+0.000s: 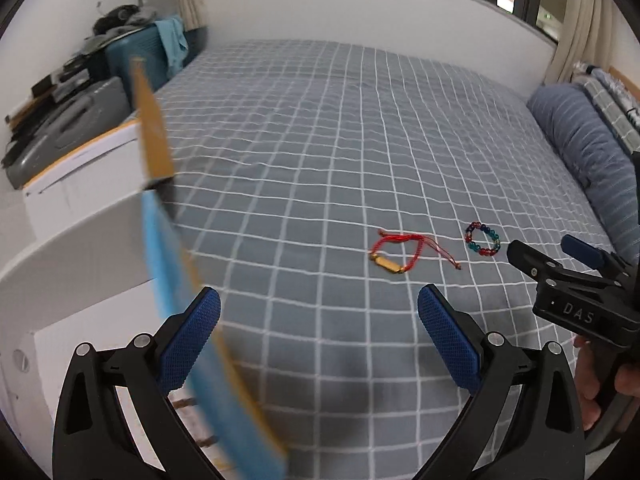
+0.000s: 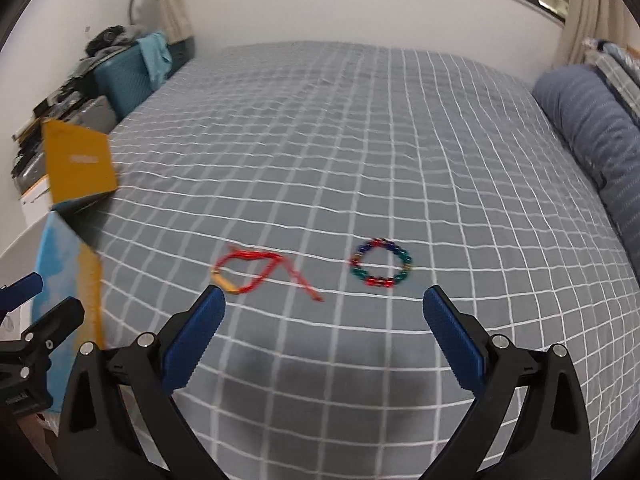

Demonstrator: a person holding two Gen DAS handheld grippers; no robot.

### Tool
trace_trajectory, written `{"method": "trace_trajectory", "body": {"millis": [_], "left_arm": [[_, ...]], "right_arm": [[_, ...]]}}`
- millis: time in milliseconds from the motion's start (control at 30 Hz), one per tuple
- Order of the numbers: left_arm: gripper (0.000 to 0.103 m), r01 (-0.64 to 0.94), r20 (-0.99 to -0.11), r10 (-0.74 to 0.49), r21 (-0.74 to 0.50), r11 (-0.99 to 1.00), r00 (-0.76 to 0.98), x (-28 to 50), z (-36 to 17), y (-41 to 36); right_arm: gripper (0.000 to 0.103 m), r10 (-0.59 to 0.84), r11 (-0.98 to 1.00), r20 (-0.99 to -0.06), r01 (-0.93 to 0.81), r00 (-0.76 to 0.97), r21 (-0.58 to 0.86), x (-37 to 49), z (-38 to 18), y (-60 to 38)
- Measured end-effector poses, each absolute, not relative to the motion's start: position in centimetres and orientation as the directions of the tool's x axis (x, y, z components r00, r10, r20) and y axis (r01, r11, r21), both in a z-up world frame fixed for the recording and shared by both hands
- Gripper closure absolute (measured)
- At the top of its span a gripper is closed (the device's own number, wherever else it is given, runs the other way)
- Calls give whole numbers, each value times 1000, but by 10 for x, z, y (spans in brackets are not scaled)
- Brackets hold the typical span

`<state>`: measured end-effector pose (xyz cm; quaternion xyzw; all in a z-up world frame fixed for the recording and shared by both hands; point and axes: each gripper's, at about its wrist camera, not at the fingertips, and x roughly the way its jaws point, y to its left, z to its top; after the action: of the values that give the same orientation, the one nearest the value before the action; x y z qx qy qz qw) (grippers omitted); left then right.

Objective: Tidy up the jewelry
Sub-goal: 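Move both tools back over the last bracelets on the bed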

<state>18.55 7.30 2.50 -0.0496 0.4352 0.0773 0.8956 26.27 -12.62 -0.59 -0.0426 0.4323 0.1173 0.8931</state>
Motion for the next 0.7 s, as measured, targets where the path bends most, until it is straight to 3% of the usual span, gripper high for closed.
{"method": "trace_trajectory", "body": {"millis": [367, 700], "left_arm": [[6, -140, -838, 54, -27, 990, 543, 259, -30, 39], [7, -189, -872, 50, -49, 981, 488, 297, -71, 45]], "right_arm": [[13, 128, 979, -828, -203, 546, 18, 312, -44, -160], [27, 106, 986, -886, -161, 451, 37, 358, -80, -169]]}}
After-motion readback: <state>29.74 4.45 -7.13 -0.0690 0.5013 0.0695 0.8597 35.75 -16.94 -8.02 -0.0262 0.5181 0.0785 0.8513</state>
